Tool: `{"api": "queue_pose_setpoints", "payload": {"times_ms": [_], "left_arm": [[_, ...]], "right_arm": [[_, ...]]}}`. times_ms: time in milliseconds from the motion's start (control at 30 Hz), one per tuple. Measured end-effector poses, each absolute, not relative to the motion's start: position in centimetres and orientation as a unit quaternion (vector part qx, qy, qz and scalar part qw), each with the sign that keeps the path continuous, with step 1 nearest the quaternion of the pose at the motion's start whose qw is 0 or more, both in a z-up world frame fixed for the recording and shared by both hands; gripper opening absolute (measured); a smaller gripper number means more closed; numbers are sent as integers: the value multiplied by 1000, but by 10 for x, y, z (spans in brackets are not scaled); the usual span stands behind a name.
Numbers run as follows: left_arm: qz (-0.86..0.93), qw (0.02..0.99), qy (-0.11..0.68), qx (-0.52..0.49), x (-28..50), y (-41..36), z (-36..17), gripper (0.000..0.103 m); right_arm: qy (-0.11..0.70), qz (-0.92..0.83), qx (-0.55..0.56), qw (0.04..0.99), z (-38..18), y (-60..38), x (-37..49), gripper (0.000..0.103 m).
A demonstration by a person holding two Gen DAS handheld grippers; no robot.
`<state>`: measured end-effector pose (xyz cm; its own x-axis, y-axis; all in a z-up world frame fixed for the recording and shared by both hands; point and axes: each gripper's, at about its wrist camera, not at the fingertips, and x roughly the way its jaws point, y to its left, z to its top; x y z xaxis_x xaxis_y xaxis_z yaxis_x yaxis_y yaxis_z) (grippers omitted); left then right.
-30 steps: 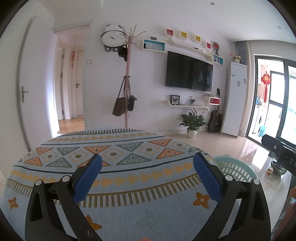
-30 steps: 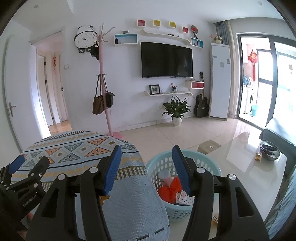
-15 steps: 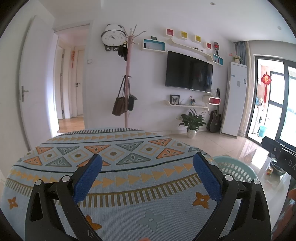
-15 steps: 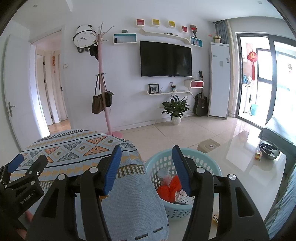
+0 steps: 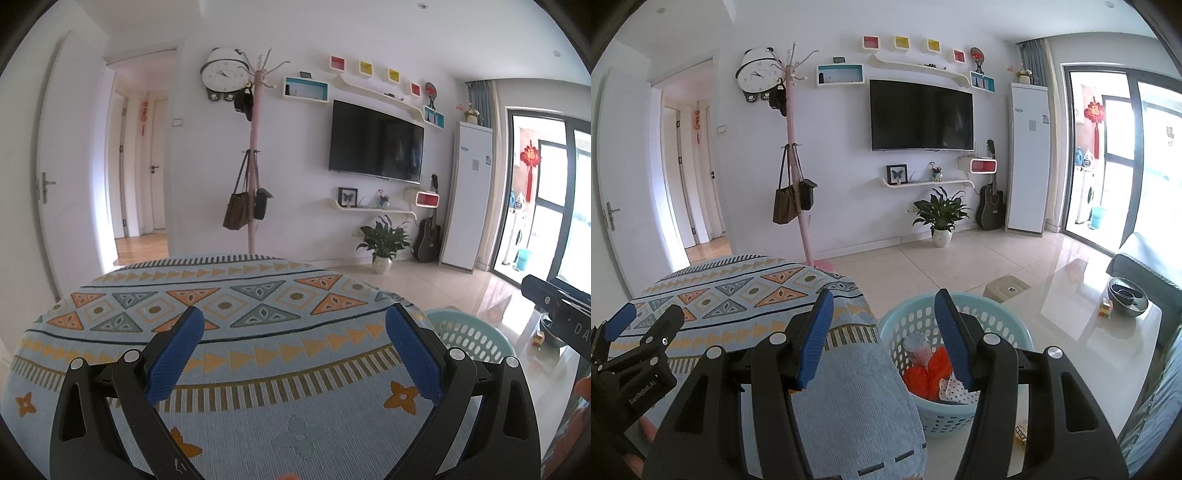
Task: Collect trash
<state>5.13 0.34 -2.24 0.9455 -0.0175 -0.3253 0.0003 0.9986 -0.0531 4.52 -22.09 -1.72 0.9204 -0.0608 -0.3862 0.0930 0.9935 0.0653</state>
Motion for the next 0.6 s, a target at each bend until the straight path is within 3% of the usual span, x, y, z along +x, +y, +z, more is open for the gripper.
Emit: {"api": "queue_pose_setpoints", "payload": {"times_ms": [600], "left_arm": [[-2, 986, 166, -27, 53, 3, -22, 95]], "right_arm": [[197, -35, 38, 979, -20, -224, 45, 53]]}}
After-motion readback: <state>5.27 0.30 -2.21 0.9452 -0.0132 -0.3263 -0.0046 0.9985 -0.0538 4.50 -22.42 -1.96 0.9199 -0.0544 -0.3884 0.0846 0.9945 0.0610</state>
